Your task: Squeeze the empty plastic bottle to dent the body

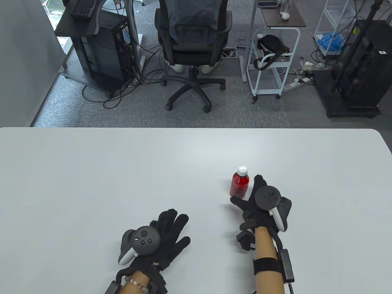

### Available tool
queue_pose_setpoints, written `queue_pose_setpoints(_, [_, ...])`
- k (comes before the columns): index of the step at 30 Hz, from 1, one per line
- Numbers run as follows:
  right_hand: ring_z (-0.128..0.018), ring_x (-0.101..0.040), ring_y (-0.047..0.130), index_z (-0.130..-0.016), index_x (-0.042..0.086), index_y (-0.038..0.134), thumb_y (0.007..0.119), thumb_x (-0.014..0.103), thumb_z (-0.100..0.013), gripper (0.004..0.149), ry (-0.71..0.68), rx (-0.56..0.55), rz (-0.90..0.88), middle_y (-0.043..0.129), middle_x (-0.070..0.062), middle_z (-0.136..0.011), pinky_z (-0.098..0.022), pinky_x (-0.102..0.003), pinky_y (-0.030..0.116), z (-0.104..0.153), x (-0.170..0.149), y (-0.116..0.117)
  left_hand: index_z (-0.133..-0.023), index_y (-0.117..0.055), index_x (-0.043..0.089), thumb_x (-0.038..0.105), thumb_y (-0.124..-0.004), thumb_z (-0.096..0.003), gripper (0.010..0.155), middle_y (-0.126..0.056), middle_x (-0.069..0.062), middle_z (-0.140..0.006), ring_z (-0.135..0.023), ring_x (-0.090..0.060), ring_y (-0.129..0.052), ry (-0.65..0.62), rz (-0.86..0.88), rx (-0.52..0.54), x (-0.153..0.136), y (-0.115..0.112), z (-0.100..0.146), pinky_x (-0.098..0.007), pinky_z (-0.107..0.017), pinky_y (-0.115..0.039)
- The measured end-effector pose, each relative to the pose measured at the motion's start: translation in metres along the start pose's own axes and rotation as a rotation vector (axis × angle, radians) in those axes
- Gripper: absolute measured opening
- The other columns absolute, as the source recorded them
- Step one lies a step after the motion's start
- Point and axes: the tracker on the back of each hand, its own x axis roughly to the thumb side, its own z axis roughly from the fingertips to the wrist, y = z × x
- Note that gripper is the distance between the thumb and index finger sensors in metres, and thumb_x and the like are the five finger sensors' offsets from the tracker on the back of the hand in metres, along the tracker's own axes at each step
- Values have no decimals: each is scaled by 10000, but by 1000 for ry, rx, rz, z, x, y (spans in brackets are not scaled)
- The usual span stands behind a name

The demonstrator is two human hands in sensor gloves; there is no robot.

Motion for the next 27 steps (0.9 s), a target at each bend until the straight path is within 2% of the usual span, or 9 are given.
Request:
queue_pose_setpoints(3, [-1065, -559, 275, -1087, 57, -95, 813, 512, -532, 1158, 34, -12, -27, 168, -292, -1209, -681, -783, 218, -10, 4, 7, -1194, -239, 231, 571, -555, -649, 716, -37, -166, -1201, -1106, -420, -13, 3, 11, 3, -1, 1, 0, -673, -670, -28])
queue_pose_setpoints(12, [-1054, -549, 359, -1120, 28, 19, 837, 498, -515, 1121, 76, -154, -7, 251, -267, -1205, -668, -796, 277, -25, 14, 22, -1195, -250, 225, 569, -555, -649, 713, -52, -173, -1204, -1108, -427, -31, 3, 33, 8, -2, 3, 0, -678, -671, -39])
queue_pose_setpoints(18, [-996, -481, 597, -1127, 5, 195, 848, 429, -530, 981, 79, -251, 56, 558, -180, -1122, -675, -767, 392, -31, 19, 30, -1196, -256, 225, 571, -554, -650, 712, -61, -175, -1208, -1111, -430, -39, 1, 25, 15, -3, 5, 0, -682, -671, -41])
queue_pose_setpoints(22, [-973, -482, 632, -1115, -16, 243, 852, 402, -535, 940, 77, -249, 12, 562, -198, -1104, -665, -774, 377, -34, 20, 32, -1196, -265, 220, 570, -555, -650, 711, -76, -177, -1211, -1114, -433, -53, 6, 41, 8, -6, 5, -1, -684, -671, -44])
queue_pose_setpoints(24, [-930, -521, 666, -1102, -37, 246, 875, 330, -527, 928, 85, -213, -91, 519, -253, -1091, -667, -754, 433, -36, 20, 30, -1198, -275, 216, 569, -555, -650, 709, -80, -176, -1213, -1116, -432, -55, 3, 45, 6, -7, 5, -1, -684, -671, -44])
queue_pose_setpoints(27, [-938, -523, 650, -1097, -39, 270, 896, 279, -507, 917, 36, -196, -176, 519, -241, -1089, -674, -713, 525, -34, 18, 28, -1199, -303, 205, 569, -556, -649, 705, -91, -180, -1215, -1117, -435, -64, 1, 48, 4, -6, 5, -1, -687, -670, -45])
